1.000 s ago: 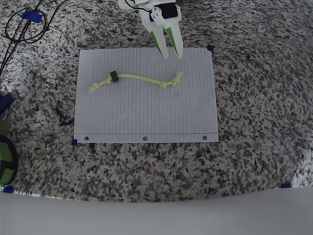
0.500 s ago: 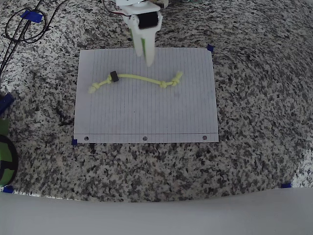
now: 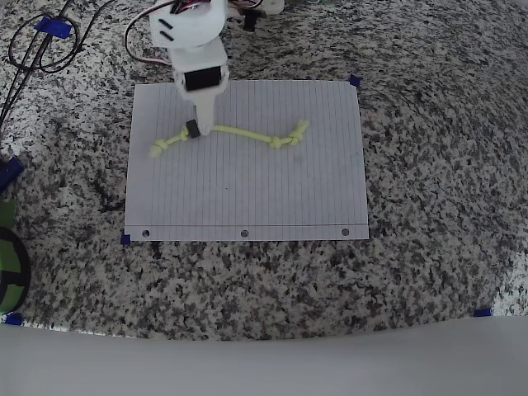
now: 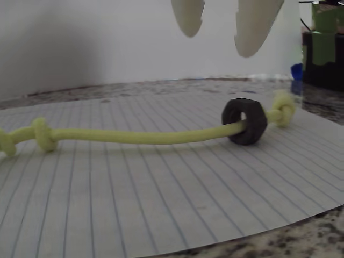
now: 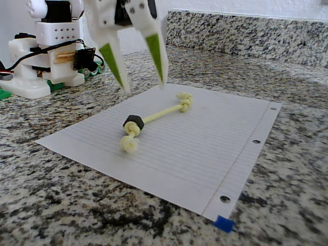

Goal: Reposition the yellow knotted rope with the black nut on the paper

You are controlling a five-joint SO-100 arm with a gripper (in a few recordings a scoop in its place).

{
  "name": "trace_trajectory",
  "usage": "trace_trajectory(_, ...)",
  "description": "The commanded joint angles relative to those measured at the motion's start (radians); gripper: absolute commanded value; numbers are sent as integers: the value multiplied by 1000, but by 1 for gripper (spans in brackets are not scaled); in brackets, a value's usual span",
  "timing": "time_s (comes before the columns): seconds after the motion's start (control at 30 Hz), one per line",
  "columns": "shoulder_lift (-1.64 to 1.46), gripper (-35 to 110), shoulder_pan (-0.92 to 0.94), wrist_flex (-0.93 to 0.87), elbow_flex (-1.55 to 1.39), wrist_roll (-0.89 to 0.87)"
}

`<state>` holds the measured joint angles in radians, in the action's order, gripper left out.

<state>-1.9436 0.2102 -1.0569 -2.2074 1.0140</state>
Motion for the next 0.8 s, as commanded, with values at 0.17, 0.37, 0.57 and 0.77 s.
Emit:
trace_trajectory(0.17, 204, 59, 43, -31, 192, -201)
trace_trajectory(0.37, 290, 58, 83, -28, 262, -391)
trace_trajectory(0.57, 350, 55, 155, -9, 327, -508)
trace_trajectory(0.77, 410, 54, 215, 15, 379, -557)
